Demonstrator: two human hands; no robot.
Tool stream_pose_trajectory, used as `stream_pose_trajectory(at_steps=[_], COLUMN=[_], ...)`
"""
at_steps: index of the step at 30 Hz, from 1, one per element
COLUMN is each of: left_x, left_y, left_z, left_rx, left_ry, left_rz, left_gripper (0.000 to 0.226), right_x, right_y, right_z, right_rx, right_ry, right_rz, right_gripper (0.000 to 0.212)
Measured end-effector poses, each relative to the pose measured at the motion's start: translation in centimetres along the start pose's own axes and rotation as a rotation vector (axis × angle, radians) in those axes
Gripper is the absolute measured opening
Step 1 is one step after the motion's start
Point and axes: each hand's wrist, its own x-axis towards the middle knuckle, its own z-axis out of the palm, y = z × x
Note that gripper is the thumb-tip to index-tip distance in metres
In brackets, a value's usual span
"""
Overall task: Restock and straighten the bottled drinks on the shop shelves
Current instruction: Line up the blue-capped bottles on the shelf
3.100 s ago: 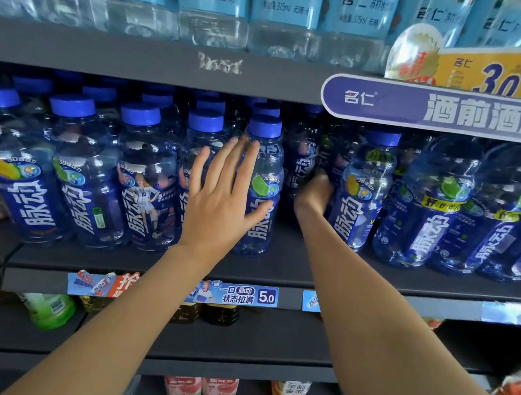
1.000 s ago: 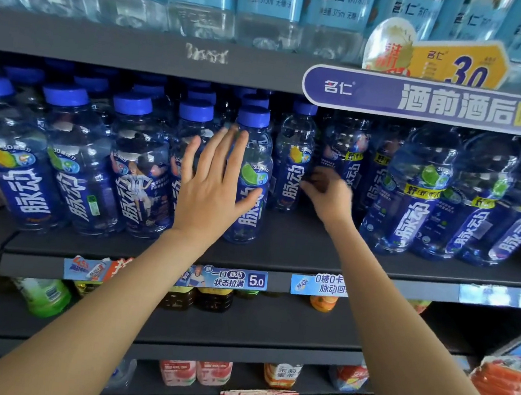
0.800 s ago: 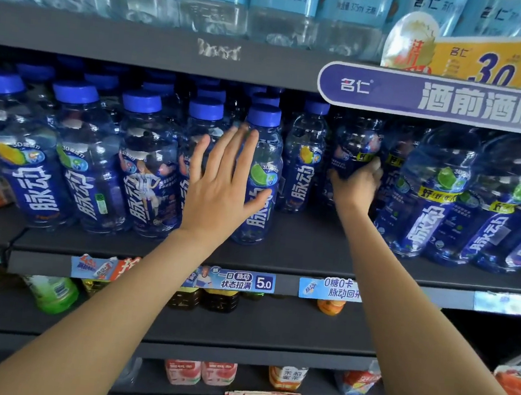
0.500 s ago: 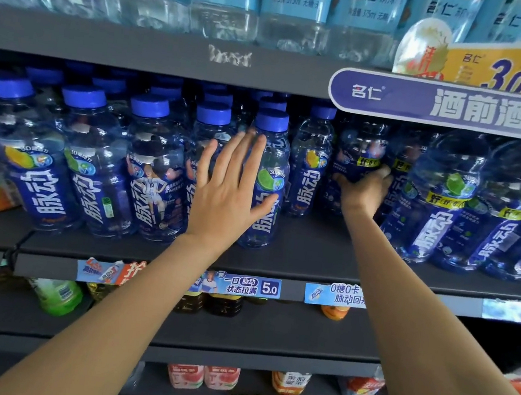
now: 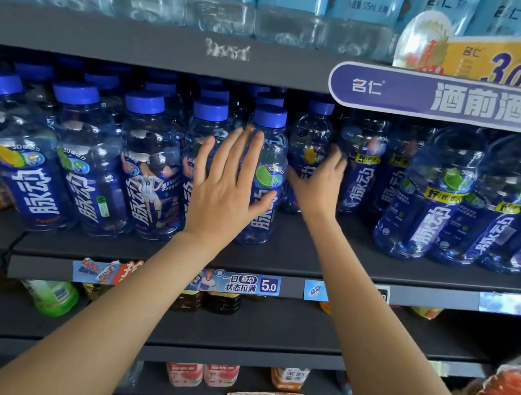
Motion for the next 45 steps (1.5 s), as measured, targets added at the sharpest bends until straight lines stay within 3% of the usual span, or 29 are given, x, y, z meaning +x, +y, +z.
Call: stream_pose_trajectory(at_steps=[4, 9, 13, 16, 18, 20, 22, 26, 29, 32, 34, 45], left_x=[0.0, 0.0, 0.0, 0.0, 0.0, 0.0, 0.1, 0.0, 0.0, -0.1, 0.0, -0.1], left_y=[0.0, -0.1, -0.1, 0.0, 0.0, 0.0, -0.1, -0.1, 0.0, 0.0, 0.0, -0.1], left_z=[-0.1, -0.1, -0.2, -0.4, -0.3, -0.2, -0.2, -0.1, 0.1, 0.3, 0.4, 0.1], left_rx=[0.004, -0.001, -0.005, -0.017, -0.017, -0.015, -0.010, -0.021, -0.033, -0.044, -0.035, -0.016], left_ry=[-0.009, -0.015, -0.012, -0.026, -0.028, -0.027, -0.024, 0.001, 0.028, 0.044, 0.050, 0.002], left_rz=[0.005, 0.006, 0.007, 0.006, 0.004, 0.002, 0.005, 0.000, 0.006, 0.007, 0.011, 0.009], left_gripper=[0.074, 0.074, 0.074, 0.075, 0.075, 0.075, 0.075, 0.073, 0.072, 0.070, 0.070, 0.073], right_x=[0.7, -0.7, -1.1, -1.3, -2.7, -4.3, -4.3, 0.5, 3.1, 4.3, 4.4, -0.5], right_y=[0.4, 1.6, 3.2, 3.0, 2.1, 0.6, -0.3, -0.3, -0.1, -0.3, -0.5, 0.2], right_z=[0.5, -1.8, -4.6, -5.7, -5.5, -4.6, -3.0, 0.7, 2.6, 3.6, 3.7, 2.5], right_rx=[-0.003, -0.098, -0.141, -0.125, -0.145, -0.109, -0.047, 0.071, 0.101, 0.001, -0.032, -0.113], right_ry=[-0.147, -0.030, 0.101, 0.088, 0.177, 0.290, 0.174, -0.151, -0.197, -0.160, -0.125, -0.007], right_rz=[0.128, 0.181, 0.220, 0.242, 0.116, -0.166, -0.296, 0.126, 0.293, 0.248, 0.319, 0.216], right_gripper=[0.085, 0.078, 0.084, 0.089, 0.084, 0.066, 0.053, 0.066, 0.054, 0.044, 0.041, 0.063])
